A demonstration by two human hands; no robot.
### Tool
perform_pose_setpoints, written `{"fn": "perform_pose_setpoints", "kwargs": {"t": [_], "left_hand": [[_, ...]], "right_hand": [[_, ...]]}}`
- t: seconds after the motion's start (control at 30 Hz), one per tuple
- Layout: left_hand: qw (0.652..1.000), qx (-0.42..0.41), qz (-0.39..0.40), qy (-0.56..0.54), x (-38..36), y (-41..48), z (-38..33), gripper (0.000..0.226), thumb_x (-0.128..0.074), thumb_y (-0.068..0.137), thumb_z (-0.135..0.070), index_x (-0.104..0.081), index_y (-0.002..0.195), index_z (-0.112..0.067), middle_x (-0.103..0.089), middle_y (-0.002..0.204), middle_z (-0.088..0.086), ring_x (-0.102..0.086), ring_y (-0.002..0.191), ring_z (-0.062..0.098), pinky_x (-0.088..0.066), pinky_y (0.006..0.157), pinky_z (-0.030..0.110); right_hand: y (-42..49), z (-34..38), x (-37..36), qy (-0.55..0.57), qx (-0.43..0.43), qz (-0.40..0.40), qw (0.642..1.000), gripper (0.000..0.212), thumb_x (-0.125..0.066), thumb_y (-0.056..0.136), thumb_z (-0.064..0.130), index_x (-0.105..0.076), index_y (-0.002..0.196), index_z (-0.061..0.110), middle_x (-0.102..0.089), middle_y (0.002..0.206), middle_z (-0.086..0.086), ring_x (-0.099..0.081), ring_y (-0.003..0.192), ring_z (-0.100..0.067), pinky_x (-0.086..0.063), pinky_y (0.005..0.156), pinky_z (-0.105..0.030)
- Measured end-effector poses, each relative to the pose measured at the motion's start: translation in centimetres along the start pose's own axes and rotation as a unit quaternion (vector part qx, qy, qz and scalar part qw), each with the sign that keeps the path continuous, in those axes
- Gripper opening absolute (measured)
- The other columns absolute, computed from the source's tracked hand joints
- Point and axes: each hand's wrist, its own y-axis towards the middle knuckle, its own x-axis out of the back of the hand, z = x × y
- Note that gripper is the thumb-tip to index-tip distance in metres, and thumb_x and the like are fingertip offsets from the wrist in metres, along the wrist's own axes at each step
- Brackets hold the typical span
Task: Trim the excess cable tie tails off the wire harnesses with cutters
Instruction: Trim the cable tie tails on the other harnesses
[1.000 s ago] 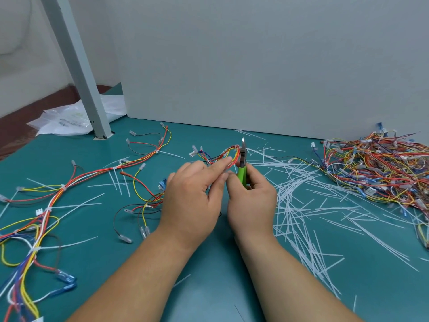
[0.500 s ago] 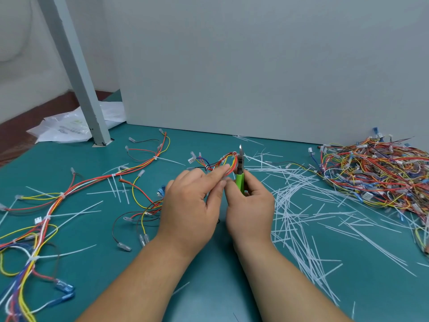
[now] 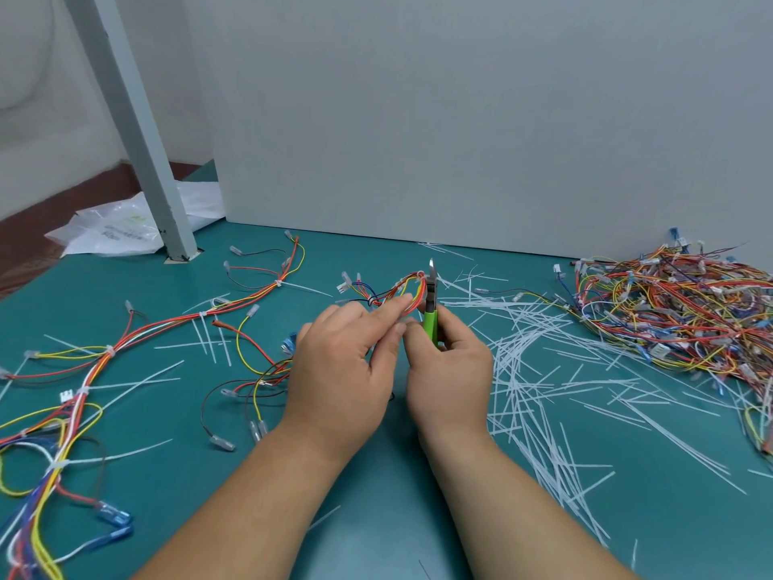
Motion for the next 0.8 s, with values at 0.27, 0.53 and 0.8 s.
{"fn": "perform_pose_setpoints", "kwargs": {"t": [0.27, 0.53, 0.8], "left_hand": [[1.000, 0.003, 0.001, -0.008, -0.03, 0.06, -0.11, 0.031, -0.058, 0.097, -0.029, -0.072, 0.125, -0.027, -0.041, 0.069, -0.008, -0.048, 0.069, 0.022, -0.046, 0.063, 0.049], [1.000, 0.000, 0.001, -0.006, -0.01, 0.02, -0.03, 0.031, -0.058, 0.098, -0.029, -0.072, 0.125, -0.027, -0.039, 0.068, -0.009, -0.046, 0.068, 0.021, -0.046, 0.062, 0.048], [1.000, -0.003, -0.004, -0.017, -0.09, -0.01, 0.05, 0.031, -0.059, 0.097, -0.028, -0.072, 0.125, -0.027, -0.034, 0.068, -0.012, -0.044, 0.068, 0.019, -0.046, 0.061, 0.048]], "right_hand": [[-0.08, -0.12, -0.11, -0.002, 0.006, -0.005, 1.000, 0.015, -0.068, 0.089, 0.011, -0.060, 0.080, 0.003, -0.033, 0.059, 0.008, -0.027, 0.056, -0.012, -0.025, 0.051, -0.029], [0.09, -0.15, 0.03, -0.001, 0.003, 0.001, 1.000, 0.020, -0.067, 0.090, 0.011, -0.056, 0.081, -0.002, -0.032, 0.063, -0.001, -0.026, 0.059, -0.016, -0.023, 0.054, -0.033], [-0.16, -0.14, -0.16, -0.004, 0.007, -0.009, 1.000, 0.025, -0.069, 0.089, 0.012, -0.050, 0.073, 0.005, -0.031, 0.057, 0.011, -0.026, 0.055, -0.012, -0.024, 0.050, -0.027]]}}
